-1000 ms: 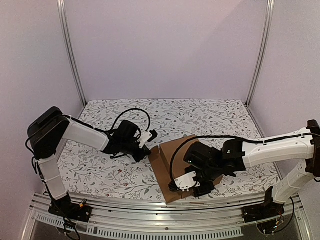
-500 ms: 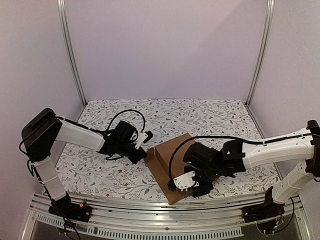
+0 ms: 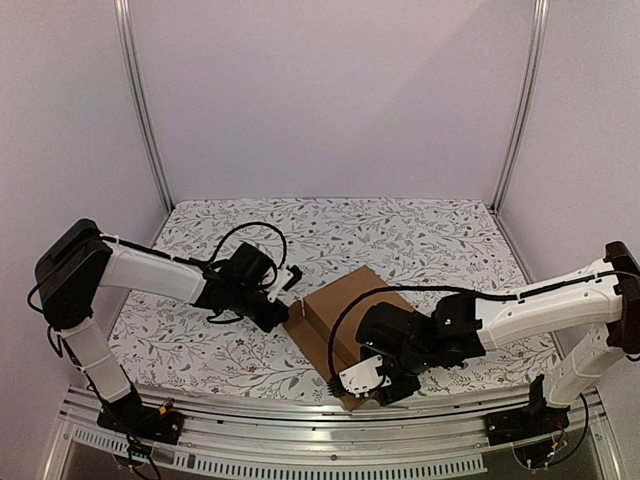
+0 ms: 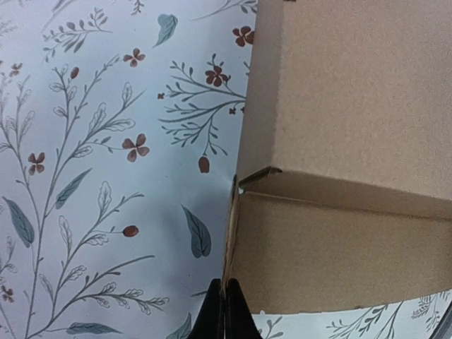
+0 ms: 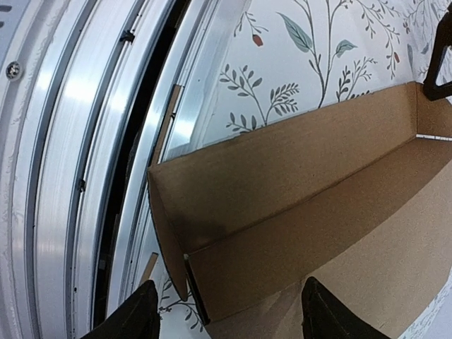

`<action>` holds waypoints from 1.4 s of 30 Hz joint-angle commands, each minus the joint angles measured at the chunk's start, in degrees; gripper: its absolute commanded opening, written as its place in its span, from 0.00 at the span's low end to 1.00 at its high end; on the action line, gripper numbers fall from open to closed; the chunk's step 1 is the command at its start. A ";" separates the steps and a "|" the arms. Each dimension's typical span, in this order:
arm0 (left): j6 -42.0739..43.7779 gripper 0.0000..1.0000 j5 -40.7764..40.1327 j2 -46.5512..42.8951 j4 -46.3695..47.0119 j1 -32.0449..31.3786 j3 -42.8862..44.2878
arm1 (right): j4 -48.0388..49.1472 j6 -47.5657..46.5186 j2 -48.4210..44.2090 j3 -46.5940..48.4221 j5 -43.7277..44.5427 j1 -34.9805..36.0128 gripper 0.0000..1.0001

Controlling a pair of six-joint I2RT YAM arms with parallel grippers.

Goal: Fold the paper box

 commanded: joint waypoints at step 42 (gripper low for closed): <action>3.49 0.00 0.16 4.67 -26.50 -1.36 17.32 | -0.19 -1.46 3.13 -1.31 1.64 -0.90 0.58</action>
